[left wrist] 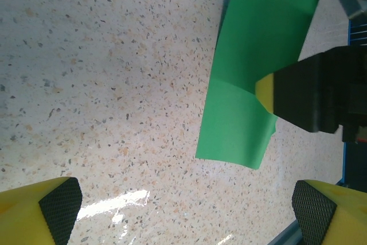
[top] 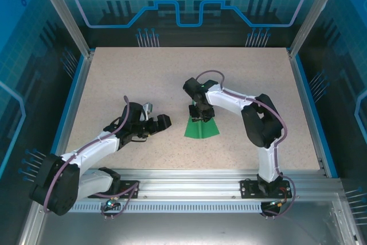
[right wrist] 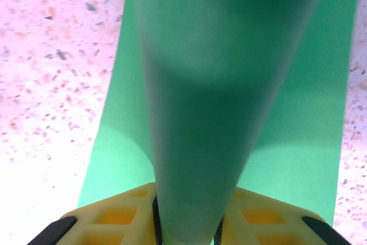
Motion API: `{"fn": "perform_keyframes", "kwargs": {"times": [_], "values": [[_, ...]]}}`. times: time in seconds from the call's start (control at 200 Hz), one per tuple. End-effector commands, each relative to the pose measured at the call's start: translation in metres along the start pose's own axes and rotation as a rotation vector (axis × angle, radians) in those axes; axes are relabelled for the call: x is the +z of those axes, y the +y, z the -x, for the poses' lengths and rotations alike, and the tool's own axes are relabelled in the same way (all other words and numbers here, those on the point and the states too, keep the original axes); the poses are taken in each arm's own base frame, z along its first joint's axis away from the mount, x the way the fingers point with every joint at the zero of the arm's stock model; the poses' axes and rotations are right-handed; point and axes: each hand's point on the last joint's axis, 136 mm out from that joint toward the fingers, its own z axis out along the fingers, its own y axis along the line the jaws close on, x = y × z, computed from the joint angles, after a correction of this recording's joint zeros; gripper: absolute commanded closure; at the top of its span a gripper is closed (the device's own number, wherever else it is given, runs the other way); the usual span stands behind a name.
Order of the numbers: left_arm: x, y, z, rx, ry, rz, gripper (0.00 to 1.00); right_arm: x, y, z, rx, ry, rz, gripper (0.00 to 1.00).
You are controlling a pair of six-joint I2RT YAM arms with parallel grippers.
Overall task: Fold a paper plane with a square sheet of paper (pick it up from the middle)
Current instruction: Fold the square sheet of paper in half at the center of the table.
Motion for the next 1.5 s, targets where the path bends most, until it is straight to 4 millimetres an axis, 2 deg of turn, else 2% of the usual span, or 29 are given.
{"fn": "perform_keyframes", "kwargs": {"times": [0.0, 0.1, 0.27, 0.335, 0.38, 0.435, 0.575, 0.695, 0.785, 0.88, 1.015, 1.135, 1.235, 1.491], "values": [[-0.001, -0.010, 0.006, 0.026, -0.011, -0.003, 0.02, -0.021, 0.010, 0.000, 0.009, -0.026, 0.100, 0.71], [-0.001, -0.009, 0.006, 0.024, -0.012, -0.001, 0.01, -0.039, 0.028, 0.000, -0.002, -0.056, 0.215, 0.70], [-0.004, -0.014, 0.009, 0.029, -0.016, -0.007, 0.01, -0.081, 0.065, -0.002, -0.036, -0.111, 0.502, 0.68], [-0.006, -0.017, 0.011, 0.031, -0.022, -0.013, 0.01, -0.091, 0.070, -0.003, -0.025, -0.123, 0.591, 0.67], [-0.008, -0.019, 0.011, 0.033, -0.024, -0.017, 0.01, -0.091, 0.068, -0.005, -0.010, -0.117, 0.629, 0.67], [-0.009, -0.023, 0.012, 0.036, -0.026, -0.027, 0.02, -0.083, 0.062, -0.008, 0.013, -0.102, 0.648, 0.66], [-0.011, -0.031, 0.013, 0.041, -0.019, -0.047, 0.01, -0.044, 0.032, -0.020, 0.098, -0.033, 0.598, 0.65], [-0.009, -0.038, 0.007, 0.053, -0.003, -0.061, 0.02, -0.013, -0.001, -0.035, 0.137, 0.011, 0.491, 0.58], [-0.007, -0.041, 0.004, 0.063, 0.008, -0.064, 0.01, 0.001, -0.028, -0.043, 0.156, 0.033, 0.388, 0.52], [-0.004, -0.043, 0.001, 0.067, 0.015, -0.065, 0.01, 0.005, -0.046, -0.046, 0.174, 0.033, 0.353, 0.46], [-0.001, -0.047, -0.001, 0.076, 0.027, -0.069, 0.02, 0.001, -0.057, -0.043, 0.190, 0.013, 0.315, 0.34], [0.001, -0.052, -0.002, 0.086, 0.033, -0.075, 0.02, 0.001, -0.062, -0.038, 0.223, -0.002, 0.290, 0.33], [0.001, -0.055, -0.003, 0.093, 0.036, -0.080, 0.01, 0.002, -0.070, -0.036, 0.249, -0.009, 0.241, 0.28], [0.002, -0.059, -0.004, 0.105, 0.042, -0.086, 0.02, -0.004, -0.084, -0.045, 0.227, 0.000, 0.167, 0.20]]}}
